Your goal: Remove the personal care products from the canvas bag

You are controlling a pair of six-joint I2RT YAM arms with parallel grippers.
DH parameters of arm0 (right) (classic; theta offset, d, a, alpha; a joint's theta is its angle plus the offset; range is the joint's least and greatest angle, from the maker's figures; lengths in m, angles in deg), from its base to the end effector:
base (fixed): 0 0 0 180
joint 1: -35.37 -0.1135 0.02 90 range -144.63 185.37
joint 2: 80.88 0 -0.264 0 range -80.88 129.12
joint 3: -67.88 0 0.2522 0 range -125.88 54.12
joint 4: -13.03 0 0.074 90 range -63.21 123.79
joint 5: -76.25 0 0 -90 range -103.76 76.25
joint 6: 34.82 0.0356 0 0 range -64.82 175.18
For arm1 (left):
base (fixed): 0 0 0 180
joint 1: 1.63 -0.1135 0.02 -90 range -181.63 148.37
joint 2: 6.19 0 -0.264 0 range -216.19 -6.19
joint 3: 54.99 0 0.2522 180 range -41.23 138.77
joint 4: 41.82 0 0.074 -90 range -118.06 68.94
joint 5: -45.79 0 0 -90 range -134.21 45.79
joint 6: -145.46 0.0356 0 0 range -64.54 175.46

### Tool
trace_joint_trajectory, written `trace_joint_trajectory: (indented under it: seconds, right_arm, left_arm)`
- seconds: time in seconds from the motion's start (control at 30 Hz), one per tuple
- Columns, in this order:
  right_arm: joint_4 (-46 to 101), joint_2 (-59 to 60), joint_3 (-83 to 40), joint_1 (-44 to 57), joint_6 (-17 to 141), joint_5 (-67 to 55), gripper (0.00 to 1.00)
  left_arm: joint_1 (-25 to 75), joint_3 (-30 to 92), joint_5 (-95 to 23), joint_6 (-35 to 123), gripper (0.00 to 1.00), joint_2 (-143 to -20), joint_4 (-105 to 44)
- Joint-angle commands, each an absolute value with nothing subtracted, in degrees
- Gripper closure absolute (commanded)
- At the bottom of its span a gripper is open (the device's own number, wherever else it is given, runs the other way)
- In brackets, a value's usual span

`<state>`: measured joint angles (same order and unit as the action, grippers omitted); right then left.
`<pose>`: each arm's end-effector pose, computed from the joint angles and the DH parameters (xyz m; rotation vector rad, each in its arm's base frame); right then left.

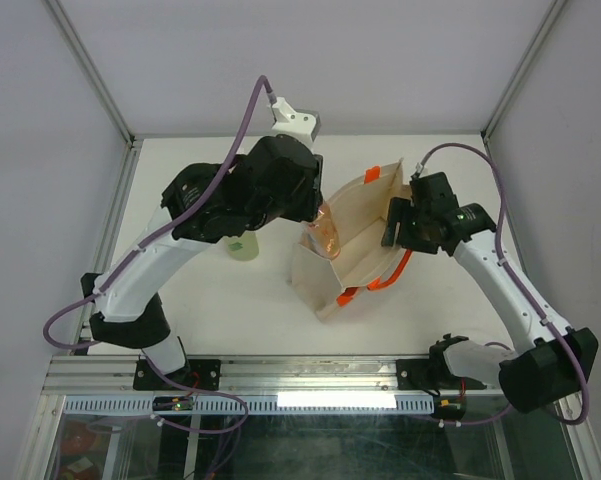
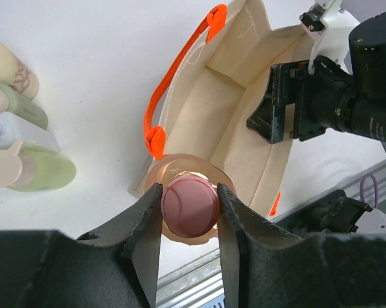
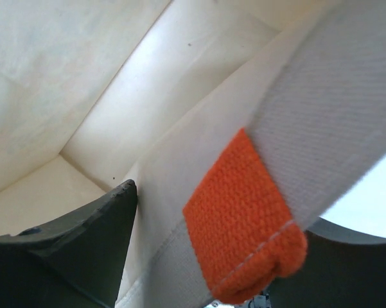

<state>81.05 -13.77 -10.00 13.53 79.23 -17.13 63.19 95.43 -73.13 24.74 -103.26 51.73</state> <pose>0.2090 0.0815 0.3117 0.0722 2.5828 0.2258 0.1361 -0.2491 0.5100 0.3897 2.1605 -0.3714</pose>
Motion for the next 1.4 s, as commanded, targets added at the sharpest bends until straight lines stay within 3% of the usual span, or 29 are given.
trace_joint_trajectory:
  seconds: [0.0, 0.57, 0.8, 1.07, 1.37]
  right_arm:
    - [79.58, -12.71, -13.79, 17.02, 75.38, -18.5, 0.3]
    - [82.72, -7.14, -20.93, 23.8, 69.92, -26.82, 0.29]
    - [85.2, -7.87, -25.64, 23.4, 68.08, -23.71, 0.13]
    - [89.47, -9.31, -33.62, 21.94, 67.42, -18.28, 0.01]
    - [90.0, -13.43, -41.03, 21.55, 67.37, -7.42, 0.0]
  left_arm:
    - [63.01, 99.69, -76.59, 23.35, 1.0, -96.55, 45.41]
    - [63.06, 96.31, -82.8, 20.93, 1.0, -89.6, 53.56]
    - [63.01, 89.88, -85.49, 18.93, 1.0, -86.61, 54.38]
    - [62.59, 69.31, -89.89, 12.27, 1.0, -81.1, 51.1]
    - [51.24, 36.1, -86.14, 14.77, 1.0, -68.2, 30.75]
